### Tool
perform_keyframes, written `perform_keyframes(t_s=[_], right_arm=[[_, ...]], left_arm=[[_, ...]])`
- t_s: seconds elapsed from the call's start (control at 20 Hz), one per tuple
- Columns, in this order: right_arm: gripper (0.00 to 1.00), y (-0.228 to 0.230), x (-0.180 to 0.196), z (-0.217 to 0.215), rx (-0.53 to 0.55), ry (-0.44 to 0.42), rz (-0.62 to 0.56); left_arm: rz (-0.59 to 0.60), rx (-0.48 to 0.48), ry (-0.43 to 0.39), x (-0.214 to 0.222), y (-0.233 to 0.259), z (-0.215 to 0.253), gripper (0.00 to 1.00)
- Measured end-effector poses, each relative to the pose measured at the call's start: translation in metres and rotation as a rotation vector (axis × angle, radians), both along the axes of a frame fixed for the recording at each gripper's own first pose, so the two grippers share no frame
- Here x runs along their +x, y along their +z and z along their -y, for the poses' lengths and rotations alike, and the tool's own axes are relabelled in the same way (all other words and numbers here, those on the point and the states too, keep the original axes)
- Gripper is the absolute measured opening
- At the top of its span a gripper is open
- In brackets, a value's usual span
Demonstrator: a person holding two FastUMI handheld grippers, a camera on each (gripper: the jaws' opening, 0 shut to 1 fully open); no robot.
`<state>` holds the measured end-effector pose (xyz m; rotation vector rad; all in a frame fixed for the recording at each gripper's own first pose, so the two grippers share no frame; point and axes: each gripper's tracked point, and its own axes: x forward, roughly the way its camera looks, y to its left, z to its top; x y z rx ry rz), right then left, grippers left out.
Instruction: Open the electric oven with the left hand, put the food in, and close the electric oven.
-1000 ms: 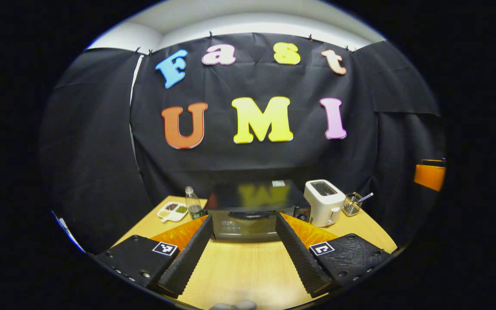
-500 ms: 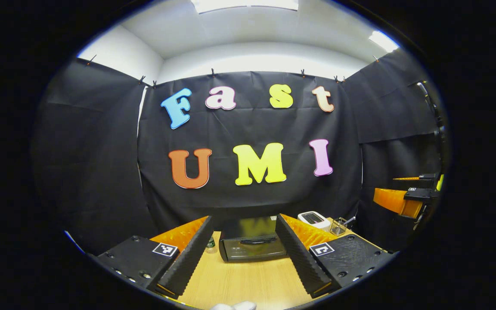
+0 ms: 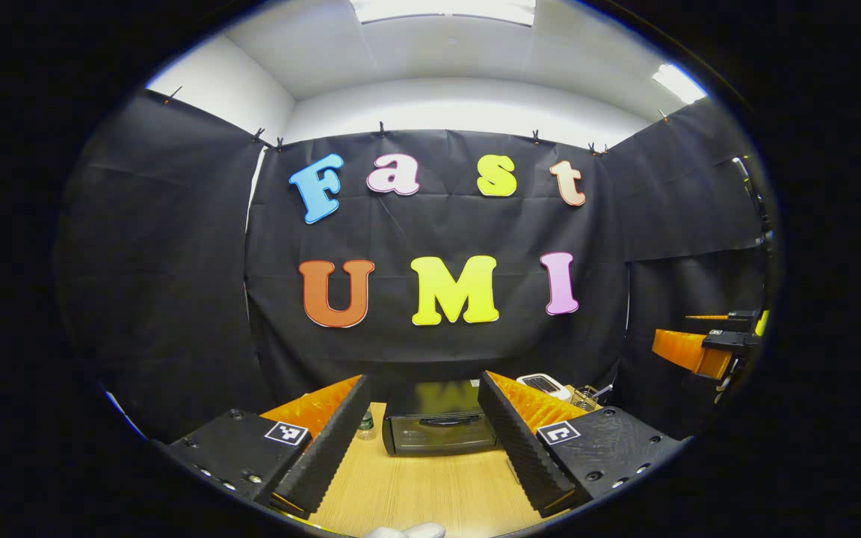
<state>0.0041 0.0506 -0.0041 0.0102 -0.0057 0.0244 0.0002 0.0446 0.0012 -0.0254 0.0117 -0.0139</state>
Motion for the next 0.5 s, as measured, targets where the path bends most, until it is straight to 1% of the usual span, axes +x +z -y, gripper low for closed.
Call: perform_keyframes(t_s=[0.5], right_arm=[[1.00,0.0018,-0.0089,-0.0087,-0.010,0.004,-0.001]], left_arm=[[0.005,-0.011,-0.003,-0.0080,0.0007,-0.0055,0.95]])
